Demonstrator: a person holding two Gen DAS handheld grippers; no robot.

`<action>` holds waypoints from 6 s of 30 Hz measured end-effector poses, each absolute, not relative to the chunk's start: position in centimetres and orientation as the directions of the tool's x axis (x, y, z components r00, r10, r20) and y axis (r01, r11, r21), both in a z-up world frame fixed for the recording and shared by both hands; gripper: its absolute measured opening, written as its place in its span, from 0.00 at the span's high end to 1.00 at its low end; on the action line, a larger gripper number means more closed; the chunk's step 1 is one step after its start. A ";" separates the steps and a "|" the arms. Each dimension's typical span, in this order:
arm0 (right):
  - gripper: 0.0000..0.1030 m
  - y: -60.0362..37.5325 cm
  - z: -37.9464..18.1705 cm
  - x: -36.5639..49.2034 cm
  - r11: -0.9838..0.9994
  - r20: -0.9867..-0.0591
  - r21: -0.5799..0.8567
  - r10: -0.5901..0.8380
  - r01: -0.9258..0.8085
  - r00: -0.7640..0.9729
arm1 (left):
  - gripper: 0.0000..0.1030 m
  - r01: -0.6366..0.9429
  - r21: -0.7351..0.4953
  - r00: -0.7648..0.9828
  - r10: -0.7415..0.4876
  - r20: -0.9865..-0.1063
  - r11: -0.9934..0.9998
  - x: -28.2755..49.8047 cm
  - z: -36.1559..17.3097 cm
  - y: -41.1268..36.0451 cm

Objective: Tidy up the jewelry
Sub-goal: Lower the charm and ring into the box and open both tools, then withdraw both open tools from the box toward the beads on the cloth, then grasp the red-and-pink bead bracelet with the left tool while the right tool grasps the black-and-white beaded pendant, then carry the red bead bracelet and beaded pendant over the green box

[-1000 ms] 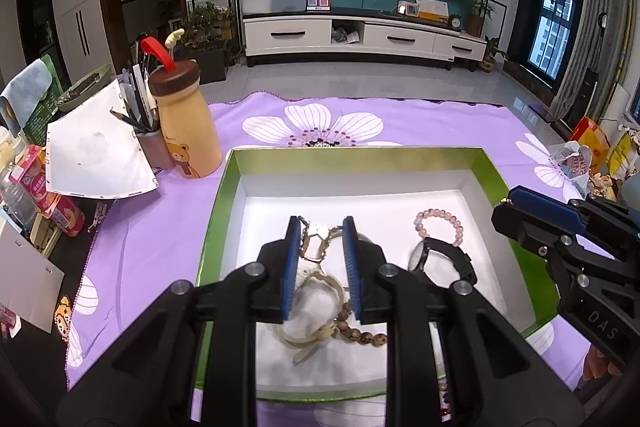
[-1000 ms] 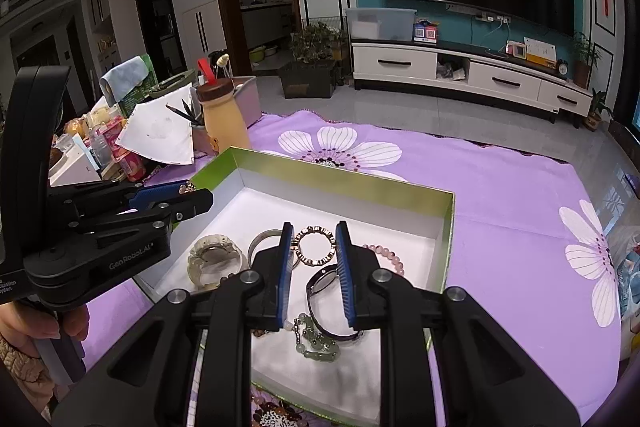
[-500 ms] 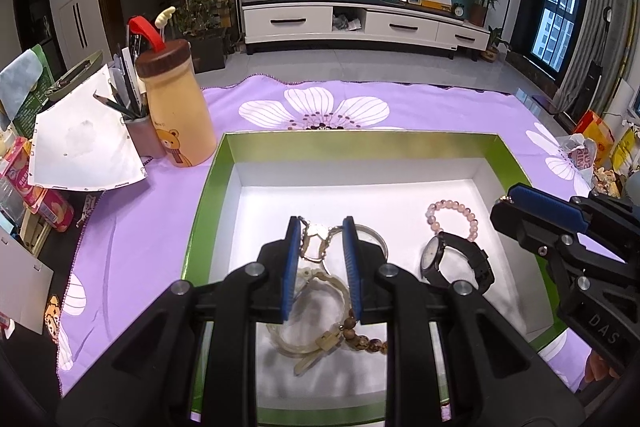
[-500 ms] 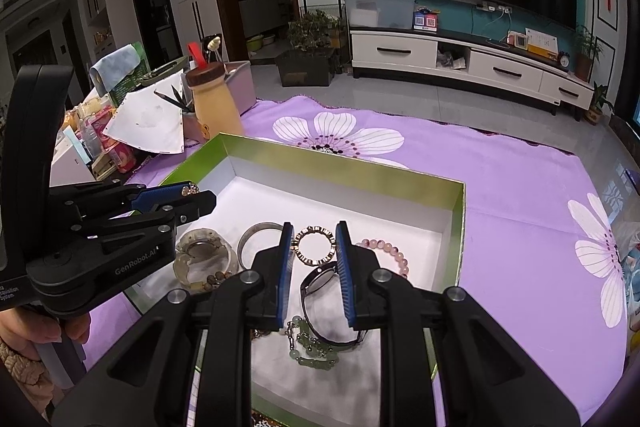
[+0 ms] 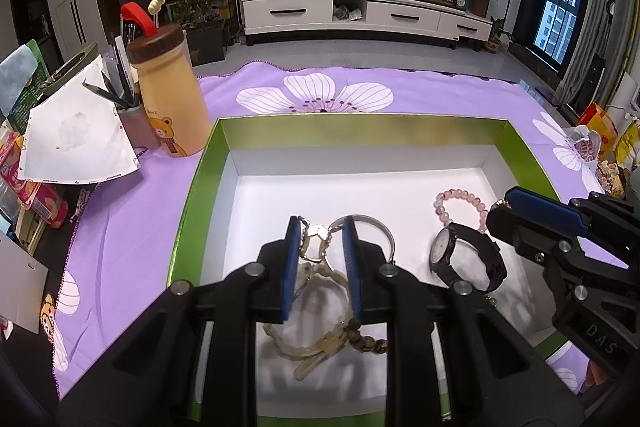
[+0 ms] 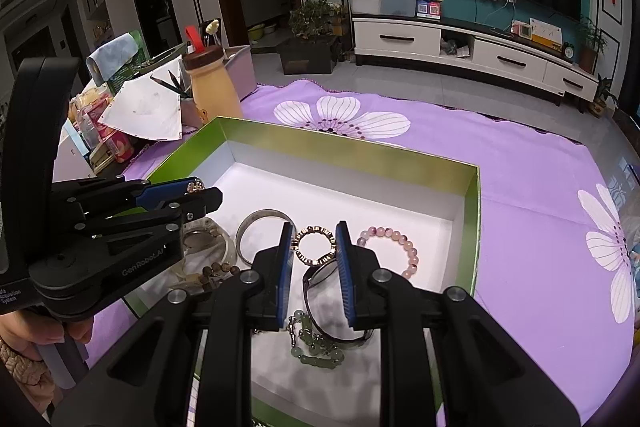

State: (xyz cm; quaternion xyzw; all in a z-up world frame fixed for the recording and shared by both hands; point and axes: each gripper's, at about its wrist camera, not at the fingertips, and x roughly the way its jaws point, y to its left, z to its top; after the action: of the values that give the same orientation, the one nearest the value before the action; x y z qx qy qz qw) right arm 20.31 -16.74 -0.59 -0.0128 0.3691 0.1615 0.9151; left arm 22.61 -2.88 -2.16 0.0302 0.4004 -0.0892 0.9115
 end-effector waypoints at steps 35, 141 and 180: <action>0.58 -18.5 -0.1 18.9 0.955 -0.677 0.142 0.286 -0.260 0.678 | 0.35 0.166 -0.017 0.667 -0.125 -0.735 0.986 21.6 -1.9 -2.7; 0.81 -16.8 -5.9 7.9 0.963 -0.751 0.081 0.229 -0.257 0.620 | 0.93 0.192 -0.182 0.625 -0.264 -0.735 0.964 6.6 -4.2 0.7; 0.81 -21.0 6.3 7.2 0.958 -0.533 0.103 0.280 -0.267 0.798 | 0.93 0.319 -0.028 0.774 -0.278 -0.570 0.947 10.0 8.0 -5.1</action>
State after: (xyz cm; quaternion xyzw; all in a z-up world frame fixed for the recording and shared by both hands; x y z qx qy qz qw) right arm 7.18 -20.97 6.25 0.0114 0.2828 0.1444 0.9482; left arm 9.97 -5.14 8.00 0.0350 0.2967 -0.1587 0.9410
